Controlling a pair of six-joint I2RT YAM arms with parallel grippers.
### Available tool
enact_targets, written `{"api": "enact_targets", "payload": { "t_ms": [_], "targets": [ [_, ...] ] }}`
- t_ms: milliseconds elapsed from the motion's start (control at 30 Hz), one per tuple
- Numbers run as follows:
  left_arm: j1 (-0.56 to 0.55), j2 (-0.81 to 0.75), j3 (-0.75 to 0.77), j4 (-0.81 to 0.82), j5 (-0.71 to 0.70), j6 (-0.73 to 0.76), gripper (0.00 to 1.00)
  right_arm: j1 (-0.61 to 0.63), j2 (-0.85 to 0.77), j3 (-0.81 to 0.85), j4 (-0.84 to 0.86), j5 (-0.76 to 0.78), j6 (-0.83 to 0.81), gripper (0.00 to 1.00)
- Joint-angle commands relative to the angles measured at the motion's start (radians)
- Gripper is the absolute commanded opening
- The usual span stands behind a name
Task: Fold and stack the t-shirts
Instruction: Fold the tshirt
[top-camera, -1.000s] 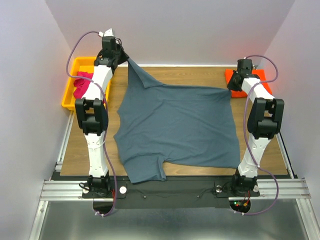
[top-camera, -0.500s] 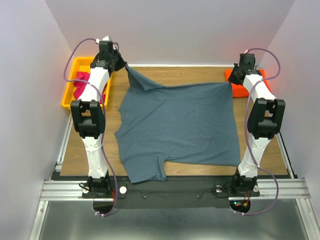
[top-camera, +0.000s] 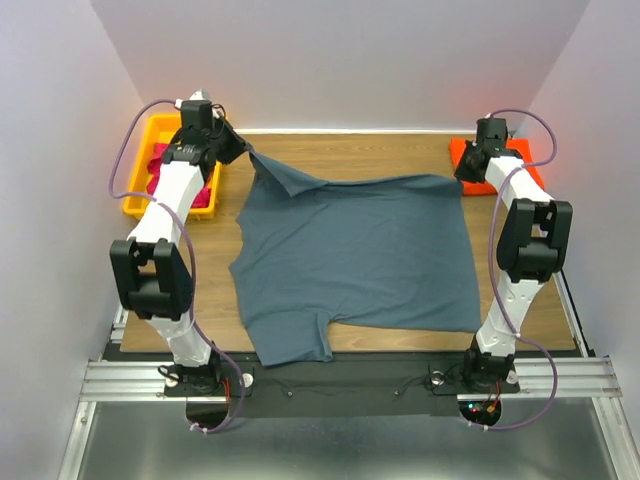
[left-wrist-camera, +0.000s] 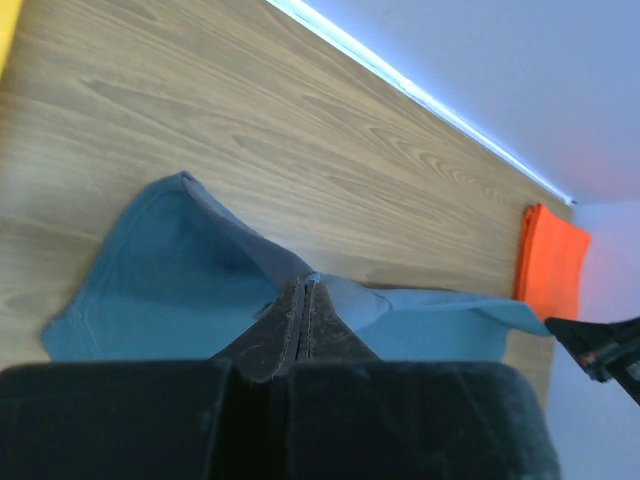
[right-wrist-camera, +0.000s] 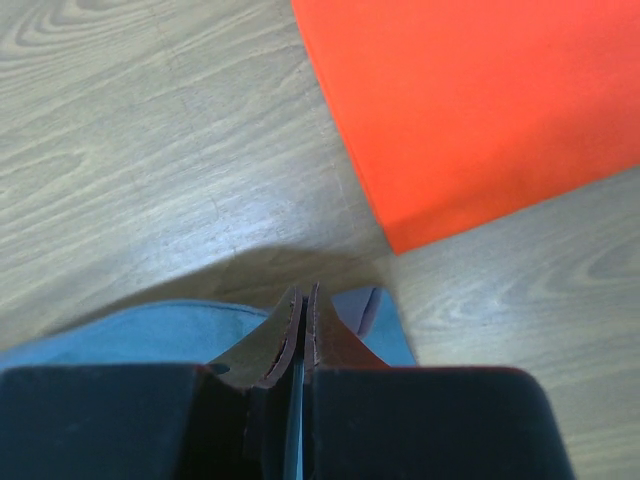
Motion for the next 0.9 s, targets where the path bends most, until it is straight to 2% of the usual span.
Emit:
{"api": "enact_targets", "payload": {
  "t_ms": [0, 300, 467, 867],
  "targets": [
    [0.001, -0.141, -0.090, 0.068, 0.030, -0.046, 0.00, -0.006, -0.096, -0.008, 0.033, 0.017, -0.028, 0.01],
    [-0.001, -0.362, -0.413, 0.136, 0.063, -0.115, 0.00, -0.006, -0.158, -0.091, 0.031, 0.015, -0.022, 0.01],
    [-0.003, -0.473, -0.538, 0.154, 0.076, -0.160, 0.00, -0.005, -0.201, -0.186, 0.031, 0.037, -0.013, 0.01],
    [-0.004, -0.591, -0.806, 0.160, 0.087, -0.217, 0.00, -0.005, -0.248, -0.350, 0.034, 0.044, 0.033, 0.01]
  ]
}}
